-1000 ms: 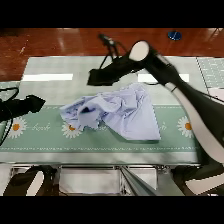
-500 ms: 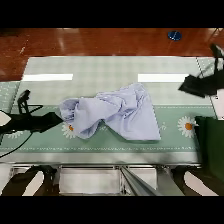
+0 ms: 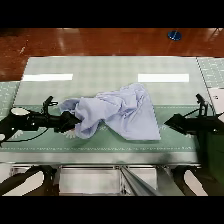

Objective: Fold the shirts.

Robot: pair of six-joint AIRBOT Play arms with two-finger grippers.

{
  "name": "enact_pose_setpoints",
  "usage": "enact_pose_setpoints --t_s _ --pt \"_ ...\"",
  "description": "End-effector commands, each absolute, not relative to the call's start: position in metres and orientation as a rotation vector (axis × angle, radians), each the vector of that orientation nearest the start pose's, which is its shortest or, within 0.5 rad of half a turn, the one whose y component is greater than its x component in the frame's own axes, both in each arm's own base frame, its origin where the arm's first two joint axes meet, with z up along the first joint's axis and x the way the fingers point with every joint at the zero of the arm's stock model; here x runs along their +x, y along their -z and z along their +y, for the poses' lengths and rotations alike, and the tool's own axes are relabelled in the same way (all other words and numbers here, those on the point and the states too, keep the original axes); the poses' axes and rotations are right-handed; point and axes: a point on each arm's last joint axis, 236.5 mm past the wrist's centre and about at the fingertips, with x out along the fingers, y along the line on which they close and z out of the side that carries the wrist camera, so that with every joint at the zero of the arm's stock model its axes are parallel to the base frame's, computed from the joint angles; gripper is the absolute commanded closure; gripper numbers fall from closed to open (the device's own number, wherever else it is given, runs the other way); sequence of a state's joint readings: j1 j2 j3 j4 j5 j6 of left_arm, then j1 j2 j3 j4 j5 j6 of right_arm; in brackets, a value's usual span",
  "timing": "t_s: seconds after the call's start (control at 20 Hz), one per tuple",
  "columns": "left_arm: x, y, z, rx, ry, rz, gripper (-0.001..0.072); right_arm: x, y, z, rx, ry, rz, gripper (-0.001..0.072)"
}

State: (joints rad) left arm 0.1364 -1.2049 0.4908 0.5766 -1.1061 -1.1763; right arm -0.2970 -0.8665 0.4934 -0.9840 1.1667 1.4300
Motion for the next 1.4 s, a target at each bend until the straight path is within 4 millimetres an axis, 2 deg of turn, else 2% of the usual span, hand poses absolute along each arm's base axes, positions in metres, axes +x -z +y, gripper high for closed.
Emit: enact_pose_setpoints --t_s 0.0,0.05,0.1,0.15,0.35,0.5,0.6,0.85,0.95,1.05,1.1,1.15,1.25,1.35 --pt "0.262 0.088 -0.164 -0.926 0.503 1.485 0.0205 0.215 0.065 0.078 0.719 -0.169 1.413 0.0298" --pt "0.266 0.087 -0.168 -0.907 0.524 1.489 0.0221 0.213 0.066 0.083 0.718 -0.179 1.426 0.0298" --pt "0.271 0.085 -0.173 -0.880 0.555 1.483 0.0392 0.210 0.069 0.088 0.718 -0.187 1.451 0.0298" --pt "0.276 0.080 -0.176 -0.853 0.581 1.469 0.0697 0.207 0.073 0.092 0.719 -0.192 1.482 0.0298" --pt "0.291 0.059 -0.184 -0.813 0.651 1.432 0.0688 0.204 0.089 0.111 0.727 -0.207 1.554 0.0298" --pt "0.293 0.056 -0.184 -0.810 0.658 1.425 0.0688 0.207 0.103 0.132 0.751 -0.223 1.586 0.0299" --pt "0.293 0.056 -0.184 -0.810 0.659 1.426 0.0688 0.215 0.107 0.149 0.780 -0.248 1.578 0.0325" --pt "0.293 0.056 -0.184 -0.810 0.658 1.425 0.0688 0.236 0.094 0.190 0.699 -0.420 1.544 0.0695" --pt "0.297 0.054 -0.183 -0.806 0.659 1.415 0.0688 0.253 0.080 0.202 0.656 -0.469 1.495 0.0695" --pt "0.311 0.034 -0.180 -0.800 0.695 1.374 0.0688 0.282 0.045 0.210 0.615 -0.542 1.419 0.0696" --pt "0.323 0.015 -0.178 -0.794 0.729 1.336 0.0688 0.297 0.020 0.214 0.579 -0.589 1.375 0.0696" --pt "0.338 -0.012 -0.175 -0.787 0.766 1.275 0.0688 0.315 -0.011 0.218 0.535 -0.632 1.319 0.0696" --pt "0.372 -0.085 -0.163 -0.783 0.811 1.104 0.0688 0.353 -0.084 0.218 0.434 -0.671 1.170 0.0696" --pt "0.400 -0.178 -0.144 -0.734 0.826 0.872 0.0688 0.385 -0.172 0.210 0.327 -0.666 0.974 0.0696"
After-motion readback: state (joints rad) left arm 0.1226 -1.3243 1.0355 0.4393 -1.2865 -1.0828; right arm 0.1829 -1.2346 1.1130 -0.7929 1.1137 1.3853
